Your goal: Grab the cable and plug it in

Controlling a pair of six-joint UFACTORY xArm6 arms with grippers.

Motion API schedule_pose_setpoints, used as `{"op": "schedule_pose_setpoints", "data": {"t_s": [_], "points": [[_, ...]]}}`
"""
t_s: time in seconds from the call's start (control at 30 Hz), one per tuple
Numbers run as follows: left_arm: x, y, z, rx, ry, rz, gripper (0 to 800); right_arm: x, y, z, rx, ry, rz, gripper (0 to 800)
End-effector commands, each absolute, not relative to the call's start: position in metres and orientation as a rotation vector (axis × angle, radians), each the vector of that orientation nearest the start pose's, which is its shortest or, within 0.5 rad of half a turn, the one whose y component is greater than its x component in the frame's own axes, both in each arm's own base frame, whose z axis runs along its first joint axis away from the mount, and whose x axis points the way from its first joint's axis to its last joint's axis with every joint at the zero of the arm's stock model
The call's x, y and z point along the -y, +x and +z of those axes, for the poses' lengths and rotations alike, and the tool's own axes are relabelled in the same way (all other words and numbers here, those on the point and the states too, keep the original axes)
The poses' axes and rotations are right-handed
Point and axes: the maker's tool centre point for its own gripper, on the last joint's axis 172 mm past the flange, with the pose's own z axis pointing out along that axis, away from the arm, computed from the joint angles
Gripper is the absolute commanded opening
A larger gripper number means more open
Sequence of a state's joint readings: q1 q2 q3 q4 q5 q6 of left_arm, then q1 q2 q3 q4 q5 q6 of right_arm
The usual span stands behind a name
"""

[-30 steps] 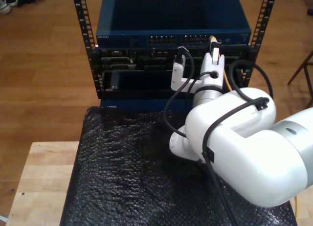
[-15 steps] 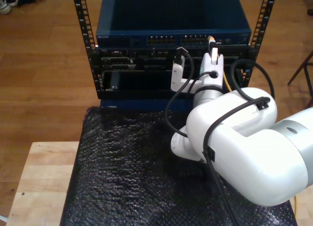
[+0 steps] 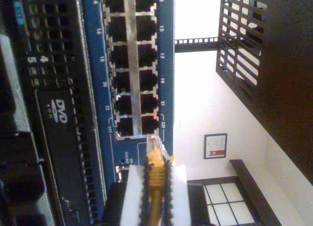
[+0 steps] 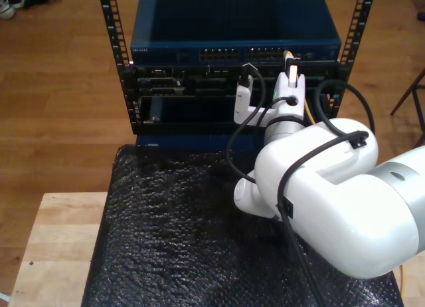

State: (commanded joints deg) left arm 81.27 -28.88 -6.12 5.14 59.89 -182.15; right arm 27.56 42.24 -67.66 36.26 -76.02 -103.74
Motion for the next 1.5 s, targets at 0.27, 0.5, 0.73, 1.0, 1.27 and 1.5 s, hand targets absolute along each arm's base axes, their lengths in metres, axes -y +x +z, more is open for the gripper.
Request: {"op": "schedule_pose_setpoints", "data": {"t_s": [0.27,0.5,0.73,1.0,1.27,1.5], "points": [[-0.1269,0.0018,0.0303,-2.68,-2.243,-0.4,800,-0.1543,0.6515,0.2709,-1.02,1.189,1.177,0],[-0.1269,0.0018,0.0303,-2.68,-2.243,-0.4,800,-0.1551,0.6521,0.2719,-1.02,1.188,1.179,0],[-0.1269,0.0018,0.0303,-2.68,-2.243,-0.4,800,-0.1547,0.6529,0.2733,-1.017,1.187,1.181,0],[-0.1269,0.0018,0.0303,-2.68,-2.243,-0.4,800,-0.1563,0.6529,0.2741,-1.018,1.185,1.184,0],[-0.1269,0.0018,0.0303,-2.68,-2.243,-0.4,800,-0.1566,0.6559,0.268,-1.038,1.201,1.178,0],[-0.1269,0.0018,0.0303,-2.68,-2.243,-0.4,800,-0.1487,0.6581,0.2672,-1.032,1.208,1.168,0]]}}
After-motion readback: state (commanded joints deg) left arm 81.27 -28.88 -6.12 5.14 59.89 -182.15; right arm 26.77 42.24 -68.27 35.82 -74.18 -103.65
